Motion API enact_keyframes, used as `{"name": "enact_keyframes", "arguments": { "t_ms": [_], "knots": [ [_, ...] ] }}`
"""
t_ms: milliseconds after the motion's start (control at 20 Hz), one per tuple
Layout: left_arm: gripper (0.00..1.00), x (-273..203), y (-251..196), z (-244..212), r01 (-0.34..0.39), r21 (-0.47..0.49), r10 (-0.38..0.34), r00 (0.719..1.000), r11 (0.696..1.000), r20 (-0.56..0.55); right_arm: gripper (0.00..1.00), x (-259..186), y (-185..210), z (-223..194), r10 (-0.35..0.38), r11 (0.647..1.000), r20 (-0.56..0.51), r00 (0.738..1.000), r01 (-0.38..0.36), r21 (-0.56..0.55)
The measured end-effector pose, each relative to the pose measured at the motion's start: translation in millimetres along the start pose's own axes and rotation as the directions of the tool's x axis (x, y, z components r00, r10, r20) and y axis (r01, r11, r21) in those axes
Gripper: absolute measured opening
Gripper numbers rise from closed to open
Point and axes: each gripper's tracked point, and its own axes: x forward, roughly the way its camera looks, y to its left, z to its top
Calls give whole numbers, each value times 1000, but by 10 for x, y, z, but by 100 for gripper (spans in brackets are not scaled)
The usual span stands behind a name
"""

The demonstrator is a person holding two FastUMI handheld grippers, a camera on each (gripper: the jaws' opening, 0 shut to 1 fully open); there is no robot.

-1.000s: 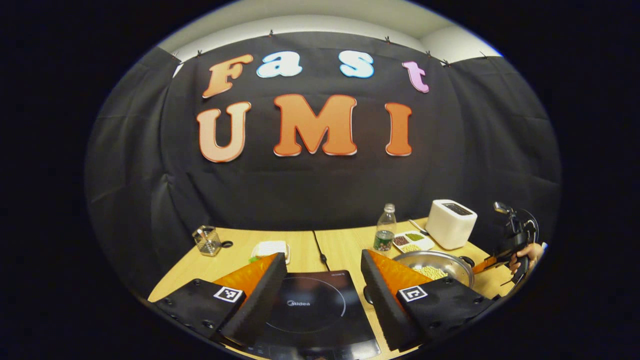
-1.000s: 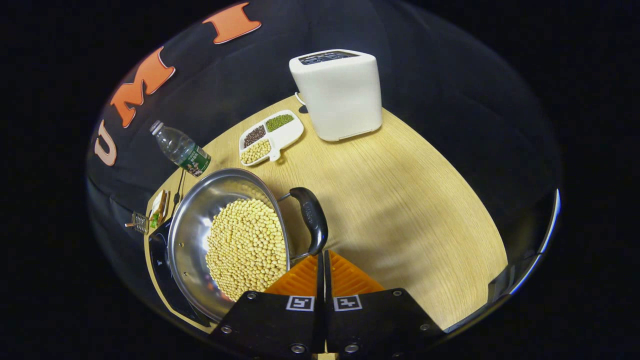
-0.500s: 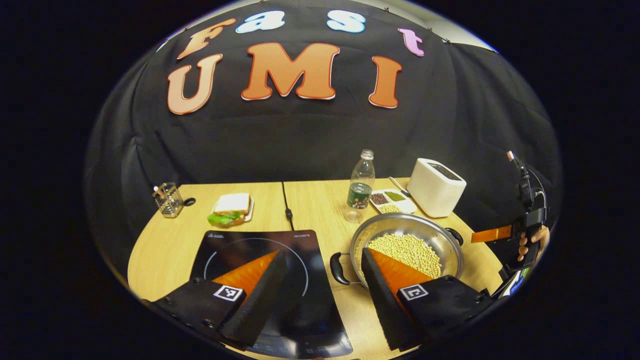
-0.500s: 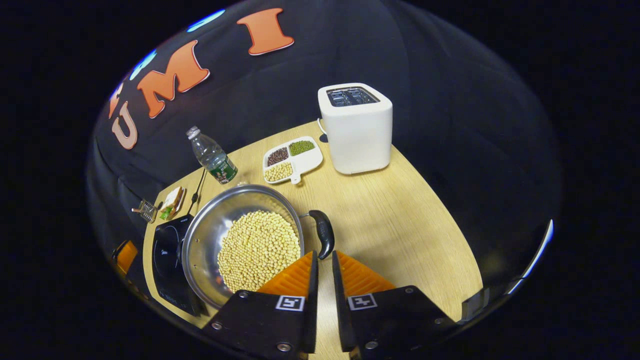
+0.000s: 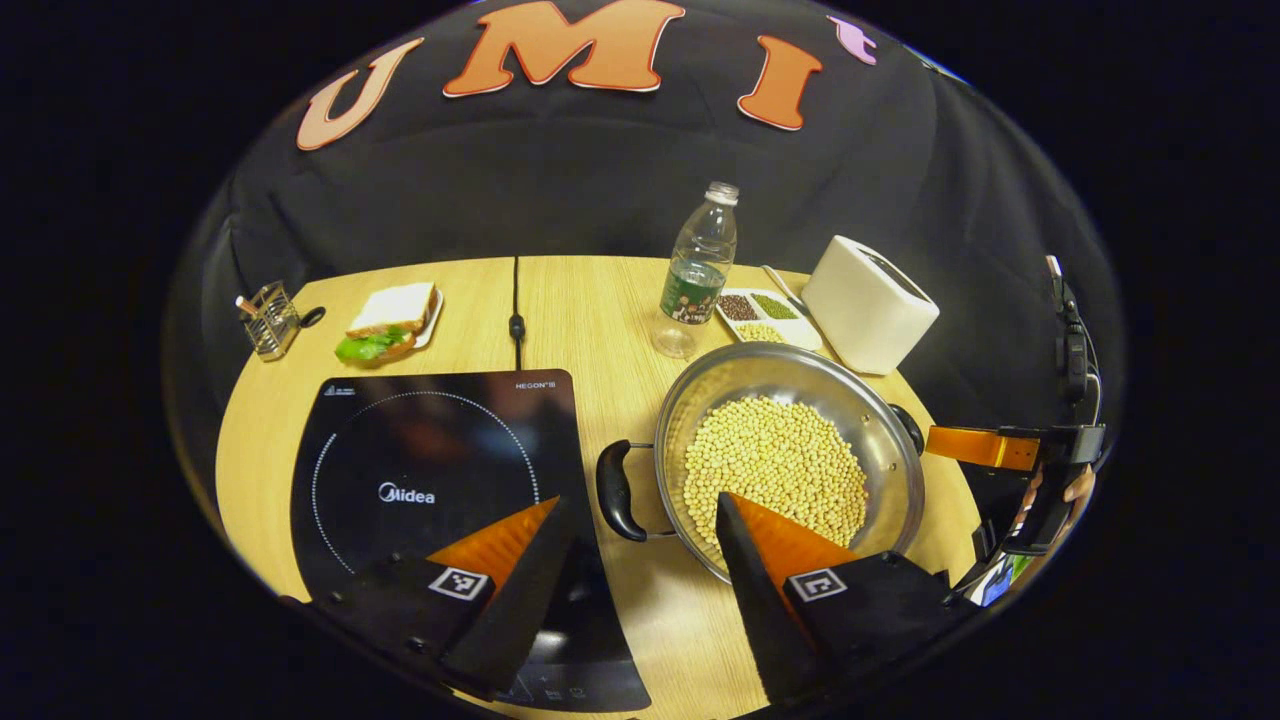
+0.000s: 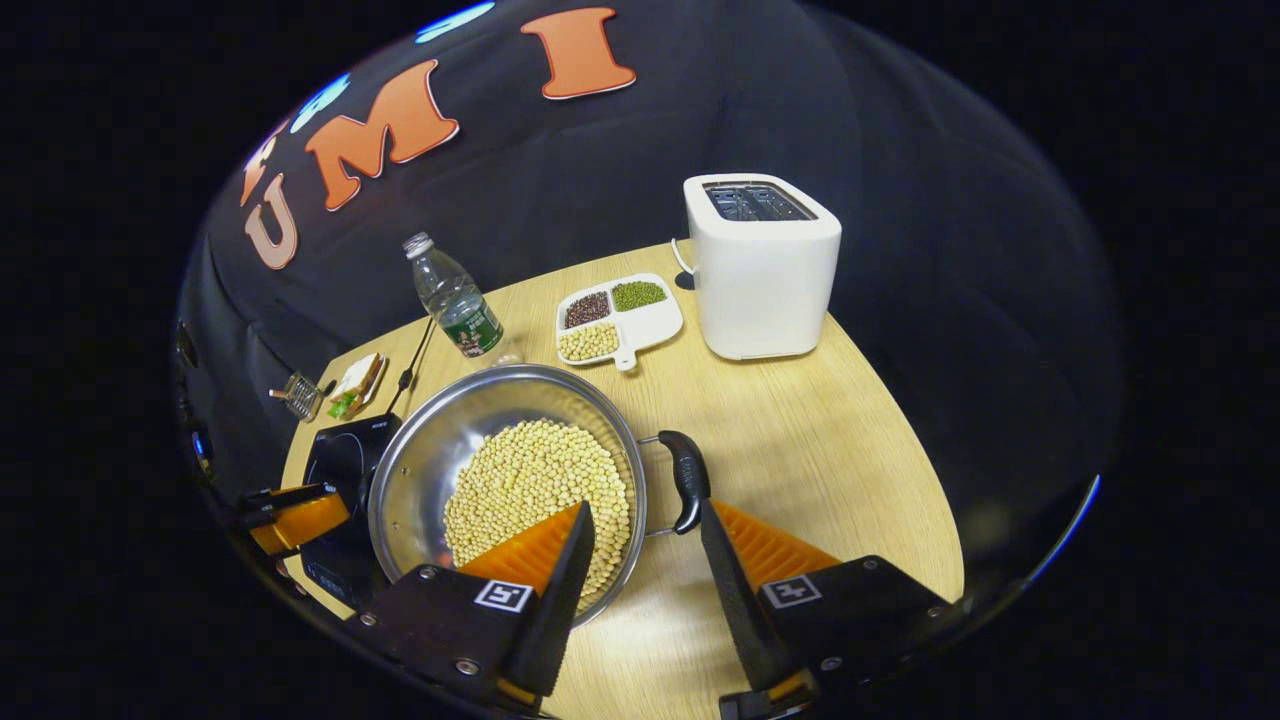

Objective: First push the handle of the pot to place it horizontally, then grasp the pot with both hands and set it on the induction cooktop.

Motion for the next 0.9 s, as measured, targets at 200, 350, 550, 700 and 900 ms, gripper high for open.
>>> {"name": "enact_keyframes", "arguments": {
  "t_ms": [200,350,550,700,900],
  "knots": [
    [94,223,-8,-45,18,-32,-19,999,999,-33,76,37,-35,29,-15,1000,8,1000,15,-21],
    [94,333,-9,-40,16,-27,-16,999,1000,-29,80,90,-62,16,-30,999,6,1000,31,-42],
    [93,451,-12,-31,7,-15,-7,1000,1000,-12,83,171,-104,-12,-70,994,1,998,69,-83],
    [93,605,-75,-25,0,-4,0,1000,1000,4,83,245,-158,-48,-113,990,-8,994,111,-90],
    [93,764,-146,50,-45,63,42,998,997,45,84,393,-255,-70,-150,985,-11,989,149,-89]
  ]
}}
